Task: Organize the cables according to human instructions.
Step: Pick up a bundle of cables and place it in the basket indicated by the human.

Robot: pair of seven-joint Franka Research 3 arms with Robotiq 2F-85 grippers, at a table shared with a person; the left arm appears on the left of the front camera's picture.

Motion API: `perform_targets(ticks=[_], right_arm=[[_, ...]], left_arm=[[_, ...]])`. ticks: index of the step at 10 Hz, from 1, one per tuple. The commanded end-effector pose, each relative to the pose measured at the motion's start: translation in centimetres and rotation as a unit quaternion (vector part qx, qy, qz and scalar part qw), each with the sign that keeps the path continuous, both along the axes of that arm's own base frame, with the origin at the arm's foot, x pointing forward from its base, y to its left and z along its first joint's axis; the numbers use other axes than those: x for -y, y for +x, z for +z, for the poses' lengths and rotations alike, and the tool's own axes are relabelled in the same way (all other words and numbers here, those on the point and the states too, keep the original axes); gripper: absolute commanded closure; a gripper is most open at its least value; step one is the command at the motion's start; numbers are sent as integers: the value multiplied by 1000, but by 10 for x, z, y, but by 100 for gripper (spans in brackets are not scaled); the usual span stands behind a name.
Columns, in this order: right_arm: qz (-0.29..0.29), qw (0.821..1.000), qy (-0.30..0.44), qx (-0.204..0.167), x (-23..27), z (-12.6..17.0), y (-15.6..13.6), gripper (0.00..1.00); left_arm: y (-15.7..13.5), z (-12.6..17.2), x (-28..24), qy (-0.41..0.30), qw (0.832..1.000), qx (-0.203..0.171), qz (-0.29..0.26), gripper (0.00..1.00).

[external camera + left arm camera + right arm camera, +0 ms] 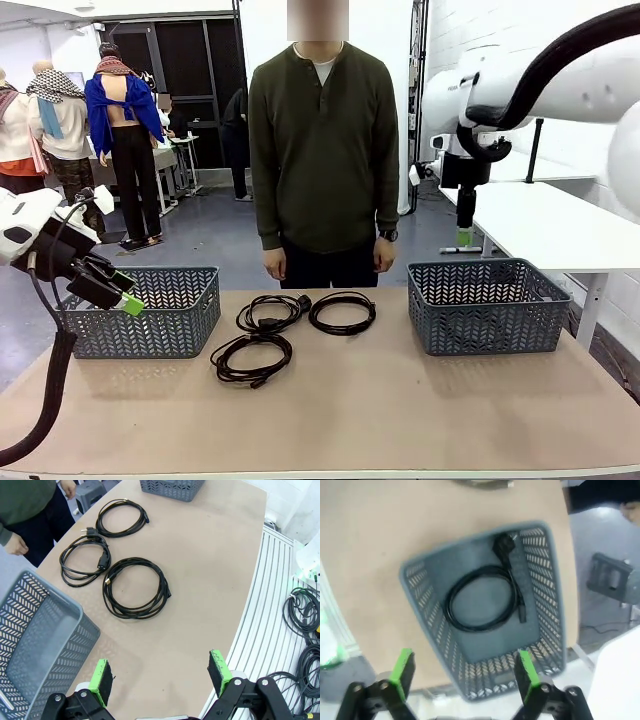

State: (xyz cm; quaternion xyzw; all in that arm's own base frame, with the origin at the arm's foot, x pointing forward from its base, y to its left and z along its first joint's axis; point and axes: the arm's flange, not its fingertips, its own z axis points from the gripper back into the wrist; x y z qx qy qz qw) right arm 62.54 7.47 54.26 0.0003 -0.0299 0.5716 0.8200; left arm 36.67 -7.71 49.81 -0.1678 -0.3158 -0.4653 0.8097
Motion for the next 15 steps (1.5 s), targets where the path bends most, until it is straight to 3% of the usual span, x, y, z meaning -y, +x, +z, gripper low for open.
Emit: perform_targets(ticks=[1, 4, 7, 10, 11, 15], right_arm=[[-14, 998, 43, 40, -10, -21, -50, 0], [7, 996, 64, 63, -37, -28, -99, 0], [28, 994, 88, 61, -60, -40, -125, 0], [43, 990, 115, 63, -64, -48, -130, 0], [20, 996, 78, 49, -70, -41, -126, 0], [20, 996, 78, 49, -70, -41, -126, 0]], left_arm=[[3, -1, -3, -8, 1000, 4, -10, 0], [3, -1, -3, -8, 1000, 4, -10, 0], [3, -1, -3, -8, 1000, 4, -10, 0], [3, -1, -3, -8, 1000, 4, -10, 0], [3, -1, -3, -8, 1000, 4, -10, 0], [3, -1, -3, -8, 1000, 4, -10, 0]])
